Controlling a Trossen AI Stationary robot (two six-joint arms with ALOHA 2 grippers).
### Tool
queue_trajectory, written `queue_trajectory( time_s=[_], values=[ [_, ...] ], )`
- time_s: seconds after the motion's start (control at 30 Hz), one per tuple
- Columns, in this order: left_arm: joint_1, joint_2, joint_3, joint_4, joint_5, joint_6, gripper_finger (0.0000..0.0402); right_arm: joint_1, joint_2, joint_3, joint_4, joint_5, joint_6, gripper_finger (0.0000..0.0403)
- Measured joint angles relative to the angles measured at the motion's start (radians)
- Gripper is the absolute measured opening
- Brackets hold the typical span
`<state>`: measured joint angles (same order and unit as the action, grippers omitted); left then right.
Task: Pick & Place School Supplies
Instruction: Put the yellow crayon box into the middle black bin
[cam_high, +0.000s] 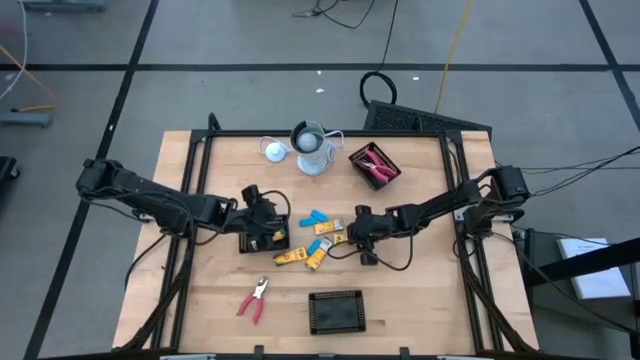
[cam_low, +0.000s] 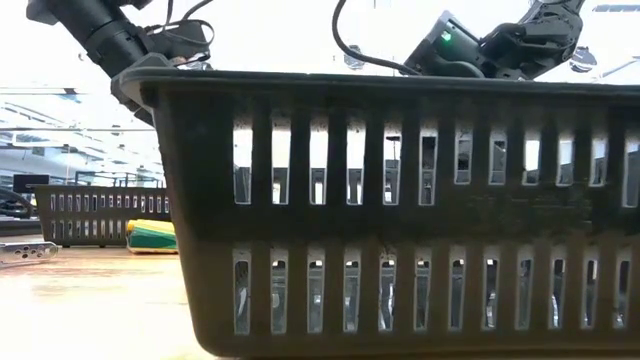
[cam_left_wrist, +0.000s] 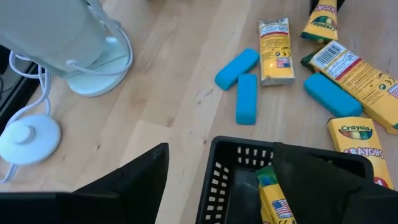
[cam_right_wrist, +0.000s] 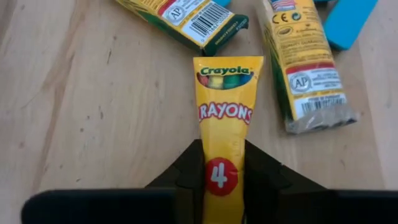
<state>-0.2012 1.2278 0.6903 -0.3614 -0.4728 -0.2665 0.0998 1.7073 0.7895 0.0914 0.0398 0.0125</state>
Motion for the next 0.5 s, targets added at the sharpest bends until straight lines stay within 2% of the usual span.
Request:
queue_trajectory(
  time_s=[0.27,0.5],
  values=[
    [0.000,0.000,0.000,-0.003,0.000,0.019,0.0283,0.000,-0.008,0.004,0.010,-0.014,0.008,0.0060],
    [-0.002,0.000,0.000,-0.003,0.000,0.020,0.0288,0.020,-0.073,0.035,0.007,-0.012,0.001,0.0060]
  ],
)
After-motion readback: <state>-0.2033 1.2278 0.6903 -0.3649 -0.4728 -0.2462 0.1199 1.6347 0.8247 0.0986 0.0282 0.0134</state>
